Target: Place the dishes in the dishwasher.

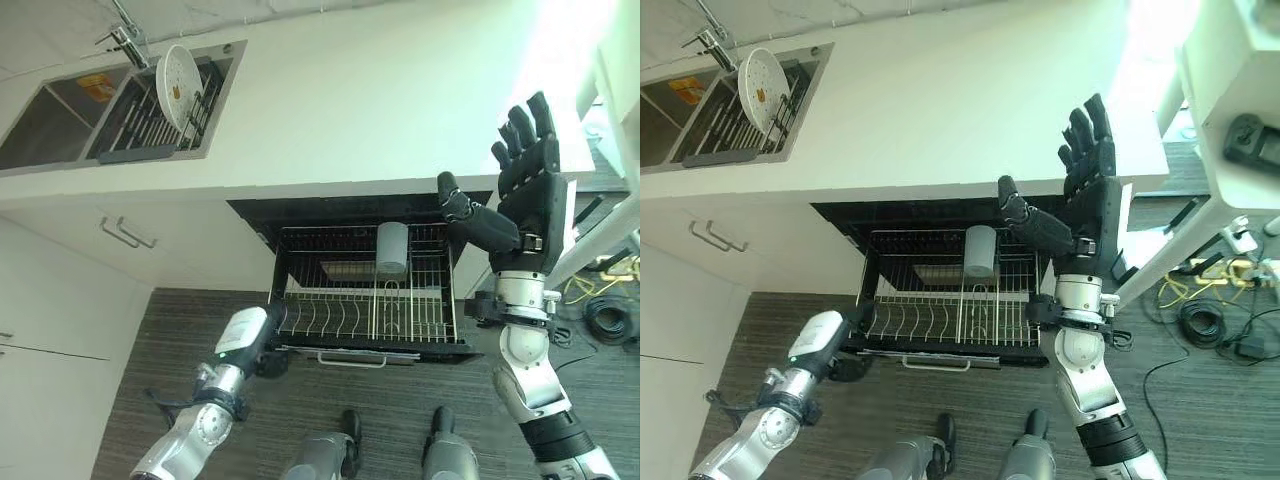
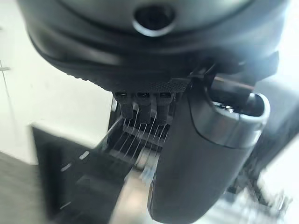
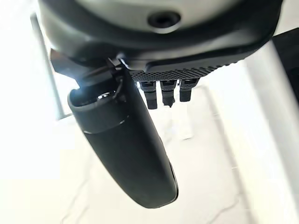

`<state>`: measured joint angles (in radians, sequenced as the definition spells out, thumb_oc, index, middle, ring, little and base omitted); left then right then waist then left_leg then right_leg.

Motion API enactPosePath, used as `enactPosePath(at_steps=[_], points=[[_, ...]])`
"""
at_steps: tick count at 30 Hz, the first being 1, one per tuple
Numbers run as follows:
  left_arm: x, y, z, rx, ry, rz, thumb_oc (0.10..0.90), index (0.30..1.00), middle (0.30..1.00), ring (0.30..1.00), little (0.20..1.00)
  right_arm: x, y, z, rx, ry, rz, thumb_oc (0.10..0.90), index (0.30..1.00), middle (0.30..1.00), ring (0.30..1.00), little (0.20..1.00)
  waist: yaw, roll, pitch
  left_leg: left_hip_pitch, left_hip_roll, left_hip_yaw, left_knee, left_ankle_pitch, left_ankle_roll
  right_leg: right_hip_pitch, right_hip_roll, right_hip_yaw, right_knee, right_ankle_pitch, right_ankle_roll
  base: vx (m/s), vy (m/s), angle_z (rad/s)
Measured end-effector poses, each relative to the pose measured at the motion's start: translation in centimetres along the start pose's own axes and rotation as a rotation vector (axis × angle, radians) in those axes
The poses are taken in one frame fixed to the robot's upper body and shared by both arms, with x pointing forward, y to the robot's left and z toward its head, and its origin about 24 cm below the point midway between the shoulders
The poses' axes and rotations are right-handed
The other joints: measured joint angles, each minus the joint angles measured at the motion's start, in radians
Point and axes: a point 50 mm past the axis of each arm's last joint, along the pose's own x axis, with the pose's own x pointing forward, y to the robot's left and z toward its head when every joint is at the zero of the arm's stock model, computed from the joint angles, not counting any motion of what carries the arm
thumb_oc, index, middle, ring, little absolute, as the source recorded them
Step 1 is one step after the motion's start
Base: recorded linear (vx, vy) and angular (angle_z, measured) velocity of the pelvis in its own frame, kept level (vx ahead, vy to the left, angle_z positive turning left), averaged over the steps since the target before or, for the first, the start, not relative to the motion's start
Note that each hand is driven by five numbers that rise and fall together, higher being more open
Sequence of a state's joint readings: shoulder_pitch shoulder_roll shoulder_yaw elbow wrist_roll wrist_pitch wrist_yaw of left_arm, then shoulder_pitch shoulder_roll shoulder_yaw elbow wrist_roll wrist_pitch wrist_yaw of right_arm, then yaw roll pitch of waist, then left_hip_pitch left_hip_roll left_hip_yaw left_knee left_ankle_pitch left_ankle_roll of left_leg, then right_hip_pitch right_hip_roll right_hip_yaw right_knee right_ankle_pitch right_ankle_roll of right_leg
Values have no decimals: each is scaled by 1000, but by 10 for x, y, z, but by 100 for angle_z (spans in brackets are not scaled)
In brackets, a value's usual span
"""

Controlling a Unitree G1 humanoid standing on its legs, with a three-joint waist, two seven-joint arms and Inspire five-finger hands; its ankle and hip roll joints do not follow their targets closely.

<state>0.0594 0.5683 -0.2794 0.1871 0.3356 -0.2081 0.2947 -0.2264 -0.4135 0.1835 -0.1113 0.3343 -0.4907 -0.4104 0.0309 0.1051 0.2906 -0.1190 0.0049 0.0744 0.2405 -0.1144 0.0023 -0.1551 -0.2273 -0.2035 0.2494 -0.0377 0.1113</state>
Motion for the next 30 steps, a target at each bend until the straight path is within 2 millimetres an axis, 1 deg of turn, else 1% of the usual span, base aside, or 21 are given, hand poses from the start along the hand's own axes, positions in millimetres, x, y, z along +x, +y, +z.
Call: enactPosePath(at_steps=[2,3,5,6,8,10,13,15,16,17,18,19,21,22,25,26,27,28,29,30], points=[[2,6,4,-124,-17,51,800,900,900,900,900,-1,0,-1,6,3,-2,800,900,900,900,900,0,-23,-13,-1,2,0,4,0,0,0,2,0,-1,2,-3,-34,-48,0],[4,8,8,-242,-23,78,800,900,900,900,900,-3,-1,-1,4,10,4,800,900,900,900,900,1,-32,-18,-2,3,0,7,0,-1,5,2,-1,-3,4,-5,-35,-73,2],[4,14,23,-580,-81,153,800,900,900,900,900,-16,-10,-8,-14,73,35,800,900,900,900,900,5,-62,-35,-5,9,-6,17,-3,-2,15,7,-11,-11,8,-10,-34,-104,9],[1,23,30,-721,-145,191,800,900,900,900,900,-25,-17,-11,-11,120,55,800,900,900,900,900,4,-74,-42,-5,14,-12,21,-5,-3,28,9,-22,-23,11,-15,-15,-80,9],[2,35,37,-828,-216,213,800,900,900,900,900,-30,-23,-13,-1,154,86,800,900,900,900,900,1,-83,-47,-7,16,-12,23,-5,-3,27,11,-24,-24,12,-17,-10,-73,3],[2,52,47,-912,-320,244,800,900,900,900,900,-37,-30,-15,-15,189,110,800,900,900,900,900,-3,-97,-55,-12,21,-11,28,-7,-4,27,17,-24,-27,15,-18,-11,-83,-2],[2,79,64,-937,-487,284,800,900,900,900,900,-41,-44,-13,-28,202,87,800,900,900,900,900,-19,-115,-65,-16,29,-9,36,-9,-7,25,28,-22,-34,20,-17,-13,-58,-5],[0,92,73,-925,-576,314,800,900,900,900,900,-39,-52,-10,-25,193,57,800,900,900,900,900,-37,-116,-66,-8,30,4,33,-10,-6,23,30,-7,-36,23,-15,-12,-39,-18],[-1,95,76,-917,-602,319,800,900,900,900,900,-38,-54,-10,-11,194,45,800,900,900,900,900,-43,-116,-66,-1,31,12,31,-11,-6,24,33,4,-38,25,-15,2,-64,-32],[-1,99,80,-912,-627,322,800,900,900,900,900,-38,-55,-10,-3,198,48,800,900,900,900,900,-69,-114,-67,3,35,25,30,-15,-7,22,35,8,-40,26,-15,9,-82,-46],[2,101,83,-910,-642,323,800,900,900,900,900,-39,-54,-11,-1,210,74,800,900,900,900,900,-88,-116,-72,5,42,42,31,-18,-9,9,45,33,-42,31,-18,14,-87,-58],[4,101,84,-910,-647,316,800,900,900,900,900,-40,-53,-12,1,222,94,800,900,900,900,900,-96,-117,-83,3,48,60,30,-20,-11,-5,52,56,-42,37,-21,15,-58,-48],[9,98,87,-891,-646,300,800,900,900,900,900,-41,-53,-12,0,227,97,800,900,900,900,900,-124,-116,-87,9,52,70,27,-20,-11,-7,59,64,-42,40,-22,10,-26,-26],[11,95,86,-872,-634,292,800,900,900,900,900,-41,-53,-13,0,233,101,800,900,900,900,900,-123,-115,-87,18,55,80,21,-20,-12,-7,61,73,-41,40,-23,4,-15,-28],[15,87,82,-842,-585,262,800,900,900,900,900,-45,-55,-14,-5,253,103,800,900,900,900,900,-143,-107,-93,30,61,96,14,-22,-15,-10,69,88,-42,41,-24,0,-7,-20],[16,85,79,-842,-565,256,800,900,900,900,900,-49,-56,-16,-7,271,100,800,900,900,900,900,-144,-104,-95,35,64,104,13,-24,-17,-10,72,94,-42,41,-24,-11,4,-19],[17,79,75,-812,-519,237,800,900,900,900,900,-55,-60,-21,3,325,84,800,900,900,900,900,-143,-89,-130,35,65,113,8,-25,-18,-14,74,111,-43,41,-25,90,-118,-13],[17,79,74,-815,-518,235,800,900,900,900,900,-55,-59,-21,12,329,92,800,900,900,900,900,-137,-89,-130,35,65,109,8,-25,-18,-13,77,109,-42,41,-25,164,-193,-5],[21,75,73,-843,-510,216,800,900,900,900,900,-55,-60,-27,130,361,108,800,900,900,900,900,-128,-87,-130,33,71,92,27,-37,-27,-2,88,107,-45,42,-26,247,-271,7],[25,68,70,-865,-478,191,800,900,900,900,900,-56,-60,-36,200,402,121,800,900,900,900,900,-119,-87,-130,31,81,78,53,-51,-34,22,100,91,-53,40,-30,267,-232,21]])
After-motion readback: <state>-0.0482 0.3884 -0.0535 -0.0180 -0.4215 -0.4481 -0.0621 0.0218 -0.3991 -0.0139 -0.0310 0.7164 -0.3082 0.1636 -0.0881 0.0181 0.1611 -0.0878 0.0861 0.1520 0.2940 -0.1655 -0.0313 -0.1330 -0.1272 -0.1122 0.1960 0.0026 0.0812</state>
